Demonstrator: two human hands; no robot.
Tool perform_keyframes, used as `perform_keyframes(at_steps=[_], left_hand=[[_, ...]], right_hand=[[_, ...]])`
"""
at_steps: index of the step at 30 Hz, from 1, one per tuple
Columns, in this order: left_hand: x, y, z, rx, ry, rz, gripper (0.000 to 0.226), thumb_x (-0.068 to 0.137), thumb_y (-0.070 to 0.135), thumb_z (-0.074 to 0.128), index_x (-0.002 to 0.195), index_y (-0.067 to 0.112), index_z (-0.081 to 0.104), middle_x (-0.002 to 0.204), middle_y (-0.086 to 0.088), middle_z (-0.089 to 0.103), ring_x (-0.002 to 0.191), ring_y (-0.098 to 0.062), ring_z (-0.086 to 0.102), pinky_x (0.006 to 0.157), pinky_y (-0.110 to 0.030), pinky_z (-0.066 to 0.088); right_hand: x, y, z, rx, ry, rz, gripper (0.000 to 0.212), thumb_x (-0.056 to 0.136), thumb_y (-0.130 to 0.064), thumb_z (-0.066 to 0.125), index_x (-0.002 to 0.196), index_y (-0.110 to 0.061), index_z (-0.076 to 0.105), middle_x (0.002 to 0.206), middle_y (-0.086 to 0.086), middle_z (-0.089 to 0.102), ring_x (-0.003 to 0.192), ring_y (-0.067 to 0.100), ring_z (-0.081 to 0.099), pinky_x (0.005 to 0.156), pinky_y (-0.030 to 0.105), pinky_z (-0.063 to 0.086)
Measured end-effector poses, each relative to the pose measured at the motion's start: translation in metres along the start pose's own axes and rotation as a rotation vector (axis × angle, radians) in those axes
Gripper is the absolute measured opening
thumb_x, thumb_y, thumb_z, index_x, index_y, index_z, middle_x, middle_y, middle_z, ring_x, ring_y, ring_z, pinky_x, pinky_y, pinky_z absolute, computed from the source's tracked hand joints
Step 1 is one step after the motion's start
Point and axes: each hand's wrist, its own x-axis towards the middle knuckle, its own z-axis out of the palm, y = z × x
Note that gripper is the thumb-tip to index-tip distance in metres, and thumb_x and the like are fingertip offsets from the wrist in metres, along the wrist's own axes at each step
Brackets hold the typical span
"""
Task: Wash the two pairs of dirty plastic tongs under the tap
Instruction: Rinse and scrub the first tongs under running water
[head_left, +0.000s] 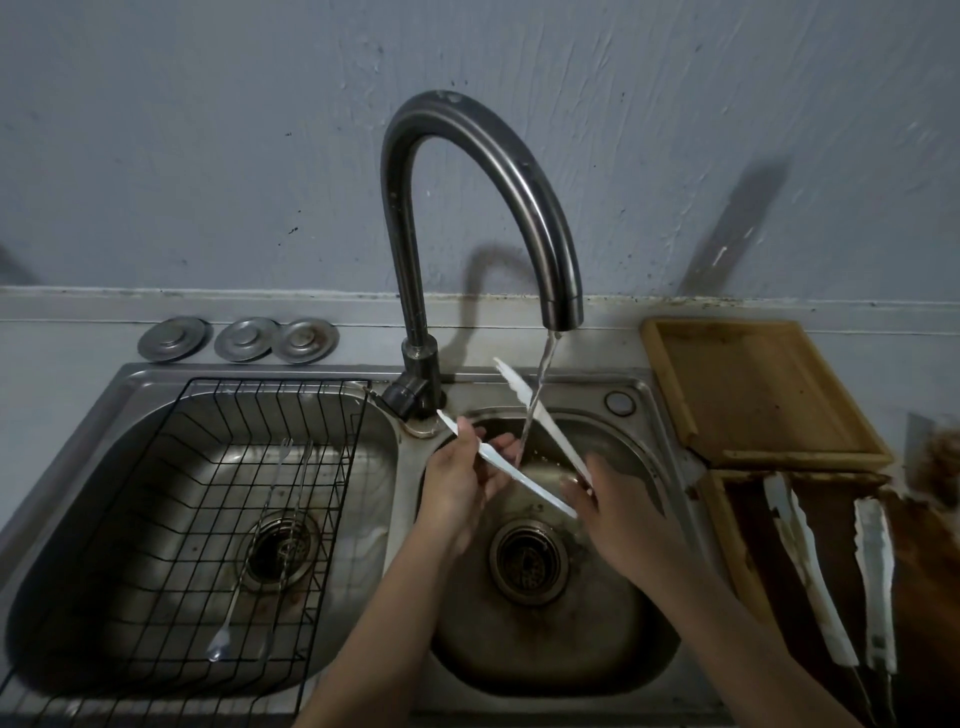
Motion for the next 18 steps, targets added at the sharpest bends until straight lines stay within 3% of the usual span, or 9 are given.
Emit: perform_keyframes(at_steps=[2,5,7,9,12,15,18], left_hand=[[0.001,0.002,0.003,-0.053,-0.021,0.025,0.035,0.099,0.029,0.039,0.107,-0.002,0.053,0.099,-0.018,0.066,0.089,-0.023,0.067,0.073,-0.031,0.06],[0.003,0.003,0.006,-0.105,-0.031,0.036,0.022,0.092,0.023,0.053,0.103,0.004,0.057,0.094,-0.012,0.068,0.083,-0.019,0.07,0.079,-0.038,0.059],[0.007,0.001,0.01,-0.164,0.036,0.0,0.007,0.09,0.015,0.06,0.091,0.009,0.056,0.079,-0.008,0.063,0.068,-0.013,0.065,0.068,-0.03,0.06],[0.014,0.0,0.014,-0.211,0.184,-0.052,0.011,0.09,0.014,0.06,0.084,0.009,0.052,0.069,-0.006,0.054,0.059,-0.012,0.055,0.056,-0.024,0.056],[0.02,-0.005,0.022,-0.266,0.306,-0.071,0.012,0.093,0.016,0.055,0.094,0.005,0.049,0.074,-0.008,0.052,0.064,-0.015,0.055,0.058,-0.029,0.052],[0.016,-0.005,0.033,-0.312,0.268,-0.09,0.021,0.095,0.02,0.052,0.104,0.001,0.05,0.074,-0.011,0.058,0.061,-0.016,0.058,0.048,-0.025,0.052],[0.015,0.0,0.032,-0.342,0.213,-0.076,0.033,0.096,0.024,0.05,0.115,-0.003,0.049,0.076,-0.016,0.065,0.052,-0.016,0.062,0.047,-0.024,0.056]], right_hand=[[-0.002,-0.003,0.001,0.002,-0.083,-0.084,0.019,0.092,-0.036,0.051,0.079,-0.029,0.039,0.065,-0.006,0.054,0.053,0.006,0.054,0.048,0.021,0.04],[-0.005,-0.011,0.004,-0.035,-0.2,-0.143,0.022,0.087,-0.043,0.055,0.096,-0.024,0.048,0.081,-0.006,0.061,0.068,0.007,0.06,0.063,0.03,0.051],[-0.002,-0.016,0.001,-0.064,-0.212,-0.144,0.029,0.086,-0.047,0.055,0.102,-0.023,0.051,0.085,-0.006,0.062,0.074,0.01,0.061,0.067,0.033,0.052],[0.003,-0.02,-0.002,-0.199,-0.16,-0.159,0.029,0.088,-0.048,0.051,0.102,-0.022,0.051,0.083,-0.007,0.058,0.072,0.013,0.059,0.055,0.026,0.043],[0.015,-0.032,0.001,-0.509,0.058,-0.216,0.035,0.094,-0.048,0.036,0.102,-0.017,0.053,0.086,0.0,0.059,0.073,0.02,0.058,0.046,0.025,0.024],[0.029,-0.047,0.011,-0.62,0.187,-0.296,0.041,0.098,-0.043,0.029,0.105,-0.013,0.056,0.087,0.007,0.068,0.074,0.027,0.065,0.05,0.028,0.029],[0.04,-0.05,0.01,-0.5,0.219,-0.295,0.048,0.097,-0.047,0.023,0.106,-0.017,0.06,0.084,0.01,0.071,0.077,0.032,0.066,0.057,0.031,0.033]])
